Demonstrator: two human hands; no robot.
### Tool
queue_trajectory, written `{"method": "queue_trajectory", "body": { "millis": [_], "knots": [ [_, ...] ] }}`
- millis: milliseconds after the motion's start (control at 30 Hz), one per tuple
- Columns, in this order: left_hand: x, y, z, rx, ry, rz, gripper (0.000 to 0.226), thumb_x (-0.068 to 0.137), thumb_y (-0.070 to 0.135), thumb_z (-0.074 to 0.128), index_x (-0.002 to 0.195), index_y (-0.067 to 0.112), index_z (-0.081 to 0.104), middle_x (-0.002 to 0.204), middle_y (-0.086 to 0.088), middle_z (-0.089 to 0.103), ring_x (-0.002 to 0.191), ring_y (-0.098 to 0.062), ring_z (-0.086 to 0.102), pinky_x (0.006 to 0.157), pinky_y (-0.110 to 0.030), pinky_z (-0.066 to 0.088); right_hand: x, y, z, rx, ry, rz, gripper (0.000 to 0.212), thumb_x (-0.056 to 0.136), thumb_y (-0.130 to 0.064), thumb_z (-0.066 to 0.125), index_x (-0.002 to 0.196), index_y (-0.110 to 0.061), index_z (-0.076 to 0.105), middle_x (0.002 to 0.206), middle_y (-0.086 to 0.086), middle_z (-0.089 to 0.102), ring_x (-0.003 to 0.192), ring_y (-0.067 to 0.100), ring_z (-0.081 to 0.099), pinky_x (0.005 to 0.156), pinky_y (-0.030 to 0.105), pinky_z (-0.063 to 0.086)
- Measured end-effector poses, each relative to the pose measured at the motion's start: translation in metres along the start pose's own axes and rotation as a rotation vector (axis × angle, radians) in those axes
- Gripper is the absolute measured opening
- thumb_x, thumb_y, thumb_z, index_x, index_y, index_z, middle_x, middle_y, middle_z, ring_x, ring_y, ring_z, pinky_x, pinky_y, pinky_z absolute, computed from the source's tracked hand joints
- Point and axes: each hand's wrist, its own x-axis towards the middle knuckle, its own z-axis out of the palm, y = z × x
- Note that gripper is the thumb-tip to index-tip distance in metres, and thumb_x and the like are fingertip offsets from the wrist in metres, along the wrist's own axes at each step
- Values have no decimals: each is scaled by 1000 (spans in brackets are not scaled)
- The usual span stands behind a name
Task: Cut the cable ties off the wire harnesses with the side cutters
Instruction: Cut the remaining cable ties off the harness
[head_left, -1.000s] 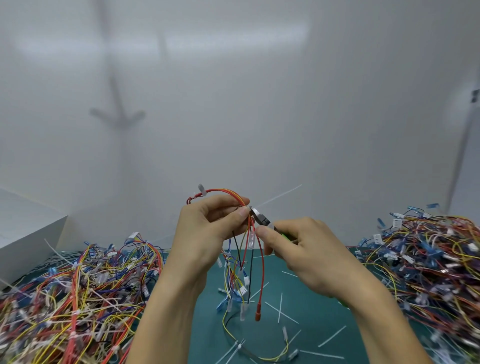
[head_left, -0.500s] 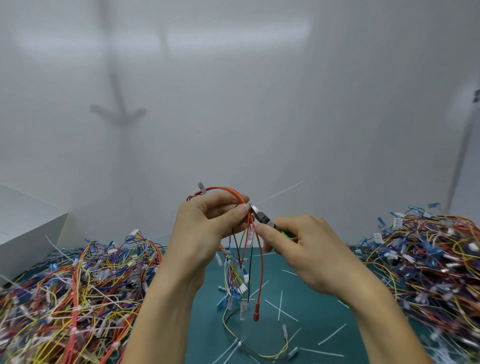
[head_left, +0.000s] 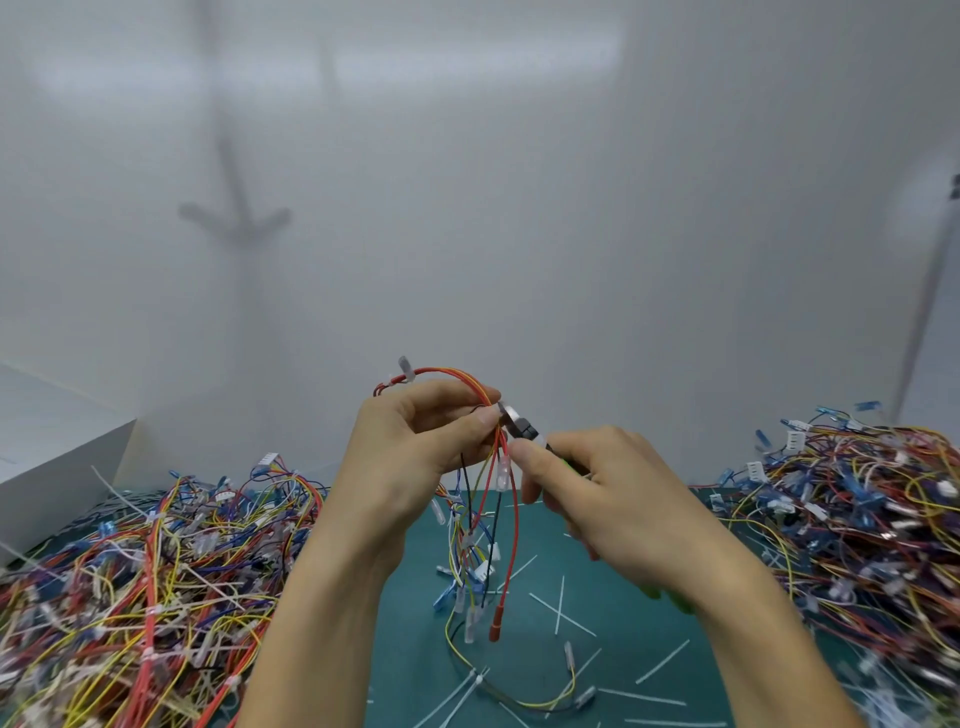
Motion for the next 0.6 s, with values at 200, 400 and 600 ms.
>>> {"method": "queue_trajectory", "body": {
  "millis": [200,400,600],
  "knots": [
    [-2,3,4,124,1,-65,14,84,1,63,76,11,71,74,-5,72,63,-12,67,63,-22,56,4,2,3,148,119,117,42,93,-52,53,67,-22,68,54,1,53,55,20,54,68,46,54],
    [0,7,1,126,97,-108,19,85,-5,48,77,8,60,65,-3,57,53,-10,59,54,-20,51,6,28,15,-181,-135,303,22,84,-28,60,83,-6,63,73,15,65,62,25,53,70,46,57],
    [4,3,-4,173,191,-130,29,86,-10,45,83,12,63,73,1,59,50,0,61,54,-16,51,0,30,57,-489,-496,251,26,73,-34,71,88,-15,66,89,2,67,89,27,64,74,31,46]
  ]
}}
